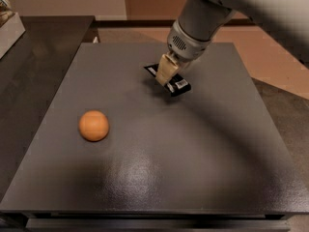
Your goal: Move rxbar chocolate near orange
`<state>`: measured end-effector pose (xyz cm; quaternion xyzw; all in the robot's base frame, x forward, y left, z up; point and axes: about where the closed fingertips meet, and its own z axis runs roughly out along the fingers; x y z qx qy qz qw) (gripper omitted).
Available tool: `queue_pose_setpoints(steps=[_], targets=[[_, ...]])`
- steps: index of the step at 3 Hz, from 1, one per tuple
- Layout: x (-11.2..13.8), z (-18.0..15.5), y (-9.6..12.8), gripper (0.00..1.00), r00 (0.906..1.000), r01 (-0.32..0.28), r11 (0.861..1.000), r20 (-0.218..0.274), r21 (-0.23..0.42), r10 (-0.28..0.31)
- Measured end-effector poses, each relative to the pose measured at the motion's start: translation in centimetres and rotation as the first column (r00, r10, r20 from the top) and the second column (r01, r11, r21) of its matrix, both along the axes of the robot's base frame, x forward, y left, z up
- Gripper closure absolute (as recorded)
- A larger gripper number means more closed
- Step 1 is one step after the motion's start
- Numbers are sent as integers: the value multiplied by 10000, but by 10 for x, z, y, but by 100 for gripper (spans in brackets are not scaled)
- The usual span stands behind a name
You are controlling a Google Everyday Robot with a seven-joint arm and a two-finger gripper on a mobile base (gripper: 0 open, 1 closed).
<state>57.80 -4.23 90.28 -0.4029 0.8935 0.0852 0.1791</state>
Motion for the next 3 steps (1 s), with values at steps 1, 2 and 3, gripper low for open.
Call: queue_pose_setpoints(steps=[1, 2, 3], targets=[[-13, -7, 17, 100, 9997, -56, 9999, -240, -137, 53], [-28, -10, 36, 100, 9991, -125, 9996, -405, -271, 114], [-44, -14, 60, 100, 9980, -210, 9990, -598, -397, 186]])
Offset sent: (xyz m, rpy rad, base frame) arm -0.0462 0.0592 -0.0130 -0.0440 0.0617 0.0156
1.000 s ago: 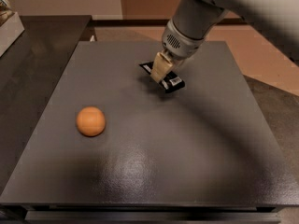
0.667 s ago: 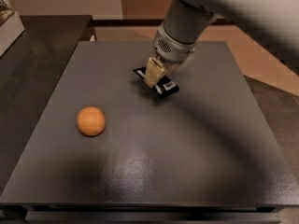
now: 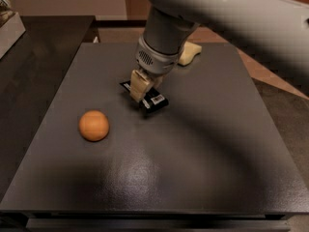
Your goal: Move rxbar chocolate near orange
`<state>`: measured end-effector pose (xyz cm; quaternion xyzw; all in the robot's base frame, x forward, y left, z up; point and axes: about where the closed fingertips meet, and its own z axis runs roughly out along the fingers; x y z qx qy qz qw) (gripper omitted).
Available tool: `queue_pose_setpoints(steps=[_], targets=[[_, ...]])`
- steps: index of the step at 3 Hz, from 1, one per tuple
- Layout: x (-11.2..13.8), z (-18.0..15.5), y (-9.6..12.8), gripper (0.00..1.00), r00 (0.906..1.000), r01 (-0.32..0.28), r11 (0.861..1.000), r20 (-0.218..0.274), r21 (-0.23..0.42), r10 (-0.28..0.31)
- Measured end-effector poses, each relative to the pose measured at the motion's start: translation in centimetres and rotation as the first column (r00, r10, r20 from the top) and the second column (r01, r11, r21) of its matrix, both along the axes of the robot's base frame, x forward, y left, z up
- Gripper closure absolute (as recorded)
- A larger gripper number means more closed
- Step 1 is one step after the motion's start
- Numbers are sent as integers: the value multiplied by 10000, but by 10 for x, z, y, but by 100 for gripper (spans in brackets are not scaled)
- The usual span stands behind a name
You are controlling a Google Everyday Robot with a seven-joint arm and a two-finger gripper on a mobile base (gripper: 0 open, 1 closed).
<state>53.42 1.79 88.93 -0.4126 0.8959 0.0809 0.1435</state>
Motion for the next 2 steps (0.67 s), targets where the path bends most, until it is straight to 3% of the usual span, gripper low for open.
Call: queue_pose_setpoints(steps=[2], targets=[[-22, -16, 25, 100, 9972, 349, 9990, -649, -290, -367]])
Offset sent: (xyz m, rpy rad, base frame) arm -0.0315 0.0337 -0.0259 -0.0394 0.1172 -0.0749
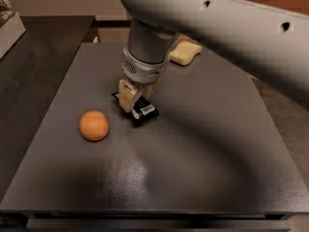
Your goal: Move rxbar chocolate near orange
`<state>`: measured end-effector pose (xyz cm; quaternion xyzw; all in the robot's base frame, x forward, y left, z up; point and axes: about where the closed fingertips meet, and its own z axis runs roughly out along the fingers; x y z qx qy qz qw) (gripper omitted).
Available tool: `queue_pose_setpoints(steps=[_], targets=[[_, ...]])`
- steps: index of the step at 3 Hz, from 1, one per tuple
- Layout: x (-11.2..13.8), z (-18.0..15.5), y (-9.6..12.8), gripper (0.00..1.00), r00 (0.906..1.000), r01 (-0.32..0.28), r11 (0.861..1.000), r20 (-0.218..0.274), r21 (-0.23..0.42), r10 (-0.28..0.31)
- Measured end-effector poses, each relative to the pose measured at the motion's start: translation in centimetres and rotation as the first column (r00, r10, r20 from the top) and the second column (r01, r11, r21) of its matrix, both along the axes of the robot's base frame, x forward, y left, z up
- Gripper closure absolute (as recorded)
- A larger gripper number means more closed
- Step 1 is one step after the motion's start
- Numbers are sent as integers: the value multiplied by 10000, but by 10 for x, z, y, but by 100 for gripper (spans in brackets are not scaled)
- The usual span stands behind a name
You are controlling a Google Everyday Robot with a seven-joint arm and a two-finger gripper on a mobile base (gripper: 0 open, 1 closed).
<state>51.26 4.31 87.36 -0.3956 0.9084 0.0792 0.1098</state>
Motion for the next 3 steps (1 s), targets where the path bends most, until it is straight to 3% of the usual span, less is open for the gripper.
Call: queue_pose_setpoints(steps=[1, 3], targets=[[-6, -8, 5, 82, 9991, 175, 9998, -375, -87, -178], [-13, -16, 13, 36, 9953, 93, 9998, -963, 151, -78]])
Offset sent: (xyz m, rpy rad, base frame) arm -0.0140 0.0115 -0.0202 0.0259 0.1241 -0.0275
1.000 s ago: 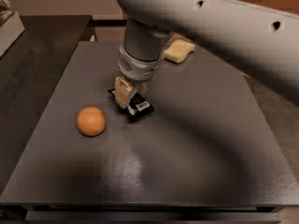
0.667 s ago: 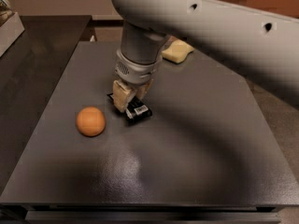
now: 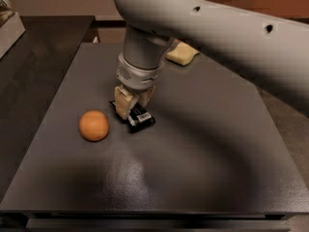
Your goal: Move rxbar chocolate near orange
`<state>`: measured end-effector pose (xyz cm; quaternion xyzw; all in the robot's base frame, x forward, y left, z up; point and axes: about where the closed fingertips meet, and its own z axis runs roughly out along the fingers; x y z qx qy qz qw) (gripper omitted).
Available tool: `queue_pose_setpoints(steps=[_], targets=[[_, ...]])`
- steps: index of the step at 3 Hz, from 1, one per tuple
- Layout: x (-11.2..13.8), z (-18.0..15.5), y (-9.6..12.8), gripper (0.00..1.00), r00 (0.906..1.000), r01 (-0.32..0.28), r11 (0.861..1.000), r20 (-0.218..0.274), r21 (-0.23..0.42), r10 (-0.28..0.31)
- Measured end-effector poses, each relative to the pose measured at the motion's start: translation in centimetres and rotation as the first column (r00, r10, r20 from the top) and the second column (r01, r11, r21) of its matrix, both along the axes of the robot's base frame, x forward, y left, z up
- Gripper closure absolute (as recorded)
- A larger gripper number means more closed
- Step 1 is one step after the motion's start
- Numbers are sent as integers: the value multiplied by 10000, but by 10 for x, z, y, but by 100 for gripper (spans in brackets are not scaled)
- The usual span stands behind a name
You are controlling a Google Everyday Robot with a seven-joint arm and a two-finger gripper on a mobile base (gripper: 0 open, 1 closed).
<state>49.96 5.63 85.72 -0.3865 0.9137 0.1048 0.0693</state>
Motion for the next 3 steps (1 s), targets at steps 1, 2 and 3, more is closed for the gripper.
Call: queue_pose_setpoints(steps=[1, 2, 3], targets=[[0, 0, 1, 12, 10000, -15, 10000, 11, -2, 15], [-1, 0, 2, 0, 10000, -33, 10000, 18, -2, 33], [-1, 0, 2, 0, 10000, -33, 10000, 18, -2, 33]])
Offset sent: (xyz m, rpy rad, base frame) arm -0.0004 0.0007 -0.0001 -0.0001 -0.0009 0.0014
